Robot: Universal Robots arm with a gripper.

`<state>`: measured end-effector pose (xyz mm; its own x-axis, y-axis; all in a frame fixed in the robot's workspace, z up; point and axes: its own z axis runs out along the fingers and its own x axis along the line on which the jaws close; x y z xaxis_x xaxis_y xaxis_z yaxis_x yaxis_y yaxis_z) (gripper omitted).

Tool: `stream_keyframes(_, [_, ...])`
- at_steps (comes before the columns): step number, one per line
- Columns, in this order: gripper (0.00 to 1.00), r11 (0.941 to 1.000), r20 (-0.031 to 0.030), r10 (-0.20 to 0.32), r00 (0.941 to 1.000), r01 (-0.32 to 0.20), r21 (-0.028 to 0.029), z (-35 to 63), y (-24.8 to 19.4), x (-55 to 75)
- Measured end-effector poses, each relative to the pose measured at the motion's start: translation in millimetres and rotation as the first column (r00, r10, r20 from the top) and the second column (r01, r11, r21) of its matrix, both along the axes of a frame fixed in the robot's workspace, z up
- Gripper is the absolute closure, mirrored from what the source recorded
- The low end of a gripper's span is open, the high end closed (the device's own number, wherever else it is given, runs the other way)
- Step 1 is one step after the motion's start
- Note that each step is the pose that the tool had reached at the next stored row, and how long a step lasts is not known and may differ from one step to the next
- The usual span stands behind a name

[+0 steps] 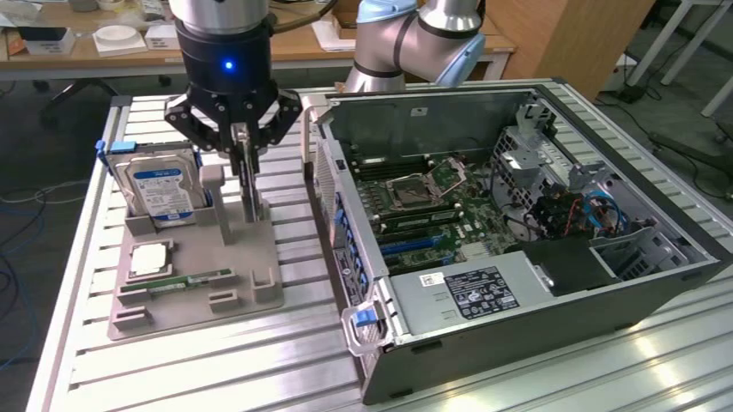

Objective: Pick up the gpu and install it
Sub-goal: 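Pick up the gpu and move the gpu toward the slot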

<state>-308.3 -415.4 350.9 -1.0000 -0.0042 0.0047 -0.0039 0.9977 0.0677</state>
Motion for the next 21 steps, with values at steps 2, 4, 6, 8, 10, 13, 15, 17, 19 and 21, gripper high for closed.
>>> stream_keyframes(2, [0.73, 1.0, 0.0, 0.0, 1.0, 0.0, -0.0001, 0.7, 0.0, 0.0])
stream_keyframes(4, [0.73, 1.0, 0.0001, 0.0, 1.0, 0.0, -0.0003, 1.4, 0.0, 0.0])
stream_keyframes(6, [0.73, 1.0, 0.0, 0.0, 1.0, 0.0, -0.0006, 2.2, 0.0, 0.0])
stream_keyframes(8, [0.73, 1.0, 0.0, 0.0, 1.0, 0.0, -0.0008, 3.1, 0.0, 0.0])
stream_keyframes(10, [0.73, 1.0, 0.0, 0.0, 1.0, 0.0, -0.0009, 3.9, 0.0, 0.0])
stream_keyframes(13, [0.73, 1.0, 0.0001, 0.0, 1.0, 0.0, -0.0012, 5.0, 0.0, 0.0])
stream_keyframes(15, [0.73, 1.0, 0.0, 0.0, 1.0, 0.0, -0.0014, 5.8, 0.0, 0.0])
stream_keyframes(17, [0.73, 1.0, 0.0001, 0.0, 1.0, 0.0, -0.0015, 6.5, 0.0, 0.0])
stream_keyframes(19, [0.73, 1.0, 0.0, 0.0, 1.0, 0.0, -0.0016, 7.3, 0.0, 0.0])
stream_keyframes(21, [0.73, 1.0, 0.0, 0.0, 1.0, 0.0, -0.0016, 8.1, 0.0, 0.0])
